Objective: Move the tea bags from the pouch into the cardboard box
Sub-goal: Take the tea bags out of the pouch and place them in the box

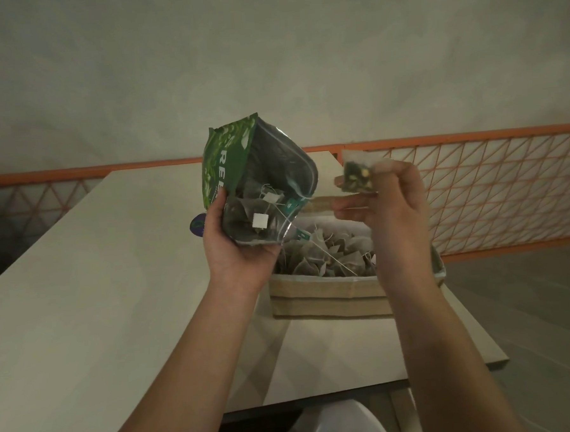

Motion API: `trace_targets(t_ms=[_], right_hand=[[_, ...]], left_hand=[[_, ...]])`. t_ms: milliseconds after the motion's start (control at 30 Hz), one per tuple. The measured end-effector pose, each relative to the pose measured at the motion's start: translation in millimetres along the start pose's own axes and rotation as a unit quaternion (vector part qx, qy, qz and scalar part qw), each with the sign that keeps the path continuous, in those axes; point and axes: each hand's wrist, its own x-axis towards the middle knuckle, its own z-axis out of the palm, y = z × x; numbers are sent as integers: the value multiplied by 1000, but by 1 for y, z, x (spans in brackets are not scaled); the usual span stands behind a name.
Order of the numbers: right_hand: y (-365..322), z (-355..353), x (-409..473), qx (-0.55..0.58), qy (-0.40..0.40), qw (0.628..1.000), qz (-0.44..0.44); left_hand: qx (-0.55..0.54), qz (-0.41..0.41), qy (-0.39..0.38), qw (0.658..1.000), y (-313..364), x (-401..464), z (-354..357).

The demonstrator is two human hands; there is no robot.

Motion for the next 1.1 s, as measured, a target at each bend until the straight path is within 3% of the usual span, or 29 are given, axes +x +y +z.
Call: trace_targets(t_ms=[167, 300, 433, 533, 633, 667, 733, 833, 933, 1100], right_hand=[[5, -21, 11, -37, 65, 997, -10], [18, -33, 17, -99, 57, 993, 12], [30, -39, 21, -182, 44, 982, -29], [44, -42, 23, -358, -17, 933, -11], [52, -34, 17, -499, -5, 864, -66], [51, -29, 13, -495, 4, 864, -95], [48, -17, 7, -427, -12, 897, -112], [51, -3, 3, -303, -92, 947, -59], [52, 4, 3, -278, -118, 953, -27], [42, -2, 0, -276, -84, 956, -52]], left_hand=[[-6, -3, -5, 1000, -2, 0, 0], [-7, 1, -2, 1000, -2, 0, 0], [-4, 1, -2, 1000, -3, 1, -1], [-6, 3, -1, 1000, -3, 1, -1], [-10, 2, -1, 1000, -3, 1, 0], [-10, 2, 0, 1000, -3, 1, 0], [-8, 6, 5, 1000, -4, 1, 1], [-7, 13, 7, 1000, -2, 0, 2], [-4, 16, 9, 1000, -2, 0, 2], [1, 4, 10, 1000, 0, -1, 1]])
